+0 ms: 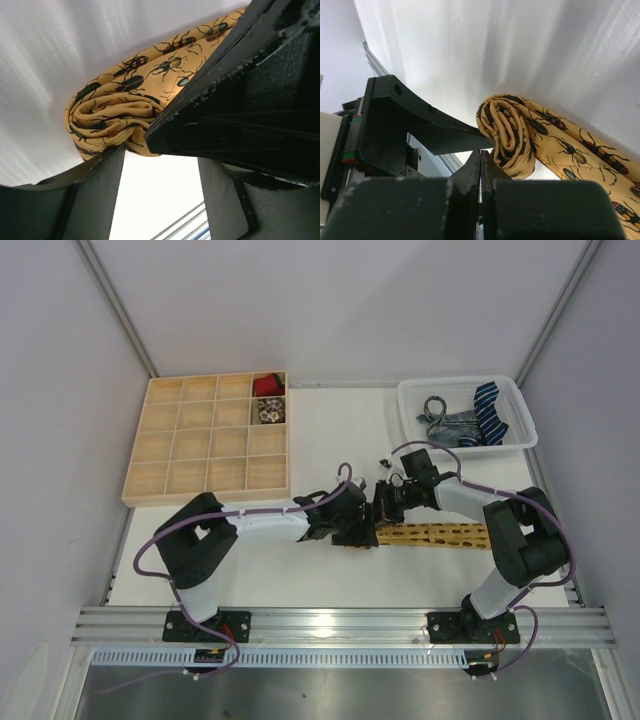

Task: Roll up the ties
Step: Roll the tie

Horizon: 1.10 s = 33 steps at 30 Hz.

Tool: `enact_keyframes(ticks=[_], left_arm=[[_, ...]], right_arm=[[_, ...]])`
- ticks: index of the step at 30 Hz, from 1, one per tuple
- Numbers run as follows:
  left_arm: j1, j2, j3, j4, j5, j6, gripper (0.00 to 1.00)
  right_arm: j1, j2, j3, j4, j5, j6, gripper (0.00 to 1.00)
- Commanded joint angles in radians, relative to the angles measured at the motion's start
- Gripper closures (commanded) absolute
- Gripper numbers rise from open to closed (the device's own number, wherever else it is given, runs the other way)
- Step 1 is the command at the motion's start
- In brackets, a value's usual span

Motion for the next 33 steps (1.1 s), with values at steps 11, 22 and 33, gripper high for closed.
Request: enact_keyframes(ticks=[11, 22, 33], left_arm=[[0.005, 0.013, -0.012, -0.075, -0.04, 0.024, 0.34], [0.005, -0.064, -0.005, -0.069, -0.006, 0.026, 0.33], [0.0, -0.253, -0.153, -0.088, -0.06, 0.062, 0.54]], right_arm=[[0.011, -0.008, -0.006, -0.024, 0.139, -0.05, 1.0], [-0.003, 0.049, 0.045, 0.005, 0.13, -0.032, 1.0], [-0.003, 0.124, 0.143, 0.0, 0.119, -0.017, 1.0]])
